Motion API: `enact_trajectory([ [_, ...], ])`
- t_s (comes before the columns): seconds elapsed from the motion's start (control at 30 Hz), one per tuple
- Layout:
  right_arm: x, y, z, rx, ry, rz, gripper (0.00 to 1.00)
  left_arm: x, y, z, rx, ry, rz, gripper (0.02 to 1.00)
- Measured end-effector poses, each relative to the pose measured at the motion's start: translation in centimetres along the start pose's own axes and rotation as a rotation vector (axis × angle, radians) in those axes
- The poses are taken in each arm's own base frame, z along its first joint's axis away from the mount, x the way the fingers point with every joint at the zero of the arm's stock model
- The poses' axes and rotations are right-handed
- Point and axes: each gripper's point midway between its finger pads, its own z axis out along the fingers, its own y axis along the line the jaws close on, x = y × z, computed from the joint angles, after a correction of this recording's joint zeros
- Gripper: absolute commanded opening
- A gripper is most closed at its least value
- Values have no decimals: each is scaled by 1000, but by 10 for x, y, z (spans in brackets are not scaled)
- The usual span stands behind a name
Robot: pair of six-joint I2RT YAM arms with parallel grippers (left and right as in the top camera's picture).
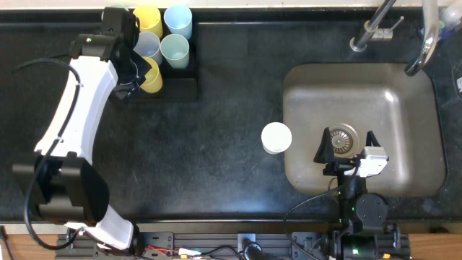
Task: Store Cups
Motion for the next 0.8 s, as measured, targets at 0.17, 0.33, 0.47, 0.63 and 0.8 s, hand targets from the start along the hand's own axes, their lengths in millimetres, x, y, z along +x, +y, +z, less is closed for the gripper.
enact_trajectory([
  [0.17,0,0,0,0,0,1,996,0,2,9,-20,11,-13,36],
  [0.33,0,0,0,0,0,0,998,0,0,19,-28,16,-13,40],
  [0.47,0,0,0,0,0,0,998,1,0,24,-38,23,-14,38],
  [0.63,0,0,0,0,0,0,998,4,1,35,-61,38,-10,40],
  [0.8,0,0,0,0,0,0,998,5,2,36,-66,40,-9,803],
])
